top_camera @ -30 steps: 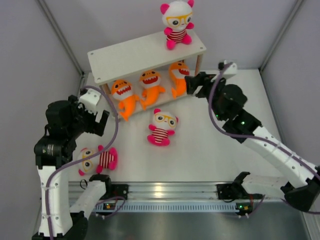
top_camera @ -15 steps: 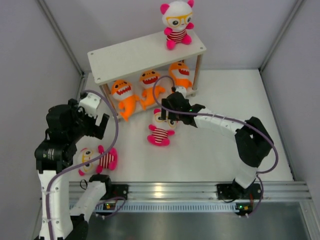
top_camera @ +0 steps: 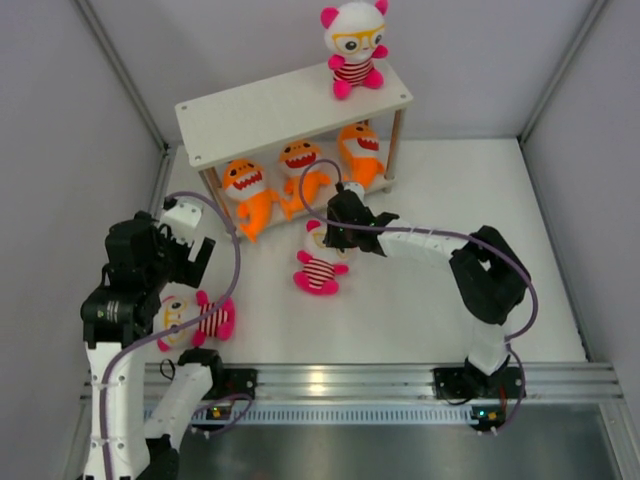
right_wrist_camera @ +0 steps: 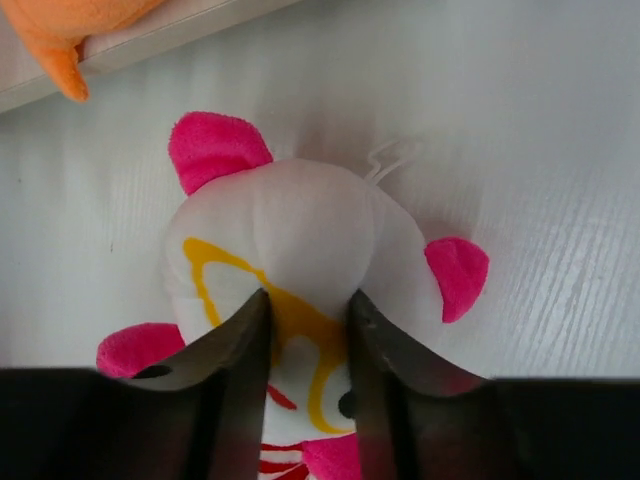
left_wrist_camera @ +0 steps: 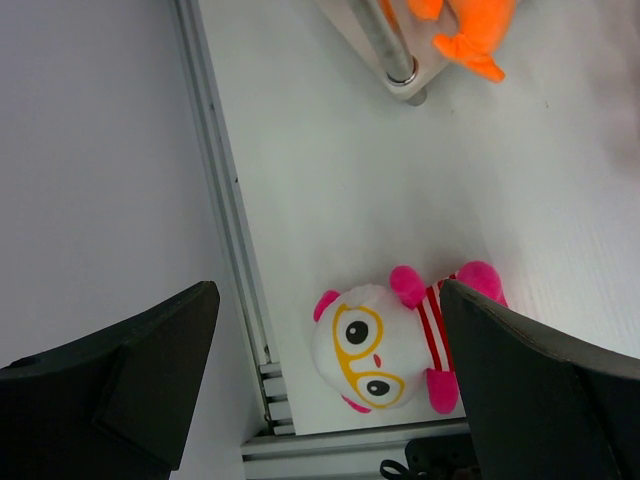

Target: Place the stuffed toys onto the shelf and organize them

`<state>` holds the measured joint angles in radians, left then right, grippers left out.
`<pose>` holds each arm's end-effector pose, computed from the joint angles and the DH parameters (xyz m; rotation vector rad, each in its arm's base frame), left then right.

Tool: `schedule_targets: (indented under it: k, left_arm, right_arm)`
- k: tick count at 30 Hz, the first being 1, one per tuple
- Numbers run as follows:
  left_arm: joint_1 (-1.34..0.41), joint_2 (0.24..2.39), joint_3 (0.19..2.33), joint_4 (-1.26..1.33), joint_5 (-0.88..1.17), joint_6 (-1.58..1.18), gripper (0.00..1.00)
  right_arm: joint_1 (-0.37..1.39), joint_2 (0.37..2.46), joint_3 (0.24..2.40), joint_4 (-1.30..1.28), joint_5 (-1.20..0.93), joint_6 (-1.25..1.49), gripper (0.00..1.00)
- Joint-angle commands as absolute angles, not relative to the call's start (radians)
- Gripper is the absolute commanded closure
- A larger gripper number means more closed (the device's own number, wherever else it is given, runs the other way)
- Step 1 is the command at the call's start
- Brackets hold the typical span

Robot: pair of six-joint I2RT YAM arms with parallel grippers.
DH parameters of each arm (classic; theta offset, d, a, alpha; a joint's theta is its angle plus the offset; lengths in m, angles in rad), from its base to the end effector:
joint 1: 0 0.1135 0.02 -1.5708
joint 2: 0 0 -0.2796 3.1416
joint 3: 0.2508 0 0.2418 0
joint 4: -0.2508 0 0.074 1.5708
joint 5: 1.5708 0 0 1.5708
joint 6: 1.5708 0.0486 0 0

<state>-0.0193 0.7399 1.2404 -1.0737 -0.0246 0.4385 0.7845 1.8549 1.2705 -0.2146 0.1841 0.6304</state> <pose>0.0932 -0.0006 0.4006 0.4752 2.1030 0.2703 0.2977 0.2846 0.2154 -0.0950 2.4008 0.4655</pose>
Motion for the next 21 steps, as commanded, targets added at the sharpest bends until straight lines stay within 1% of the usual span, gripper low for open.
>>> schedule_targets:
  k: [1,2,4,5,6,7,9,10,12,13,15,20,21]
  left_arm:
    - [-0.008,0.73,1.236,-1.049,-0.061,0.454,0.01]
    - [-0.008,0.73,1.236,-1.049,-0.061,0.456,0.02]
    - [-0.008,0.733,1.239,-1.049,-0.061,0.459,0.01]
    - [-0.008,0.733,1.239,-1.051,-0.063,0.46,0.01]
    - [-0.008,0.733,1.241,-1.051,-0.061,0.46,0.01]
    - [-0.008,0.732,1.241,-1.049,-0.061,0.46,0.02]
    - [-0.008,0.733,1.239,-1.049,-0.061,0.462,0.01]
    - [-0.008,0.732,1.238,-1.049,-0.061,0.462,0.01]
    - [-0.008,0.732,1.236,-1.051,-0.061,0.463,0.01]
    - [-0.008,0.73,1.236,-1.049,-0.061,0.465,0.01]
    - [-0.008,0.729,1.238,-1.049,-0.061,0.465,0.01]
    - [-0.008,0.727,1.239,-1.051,-0.081,0.472,0.01]
    - [-0.008,0.727,1.239,-1.049,-0.084,0.474,0.02]
  right_arm:
    - [0.798,1.816,1.223,-0.173,0.163,0.605,0.71]
    - [0.799,1.806,1.2,-0.164,0.155,0.591,0.81]
    - [0.798,1.767,1.169,-0.14,0.127,0.546,0.92]
    - [0.798,1.752,1.155,-0.123,0.118,0.531,1.0]
    - [0.798,1.734,1.137,-0.104,0.088,0.52,1.0]
    - [0.798,1.676,1.114,-0.033,0.072,0.505,1.0]
    - [0.811,1.594,1.017,0.079,0.083,0.439,1.0]
    - [0.824,1.494,0.947,0.223,0.097,0.34,1.0]
    - [0.888,1.36,0.891,0.351,0.15,0.199,1.0]
    - [0.916,1.323,0.852,0.445,0.156,0.054,1.0]
    - [0.966,1.234,0.83,0.527,0.158,-0.067,1.0]
    - [0.974,1.128,0.822,0.757,0.132,-0.368,1.0]
    - [0.977,1.127,0.825,0.876,0.088,-0.414,1.0]
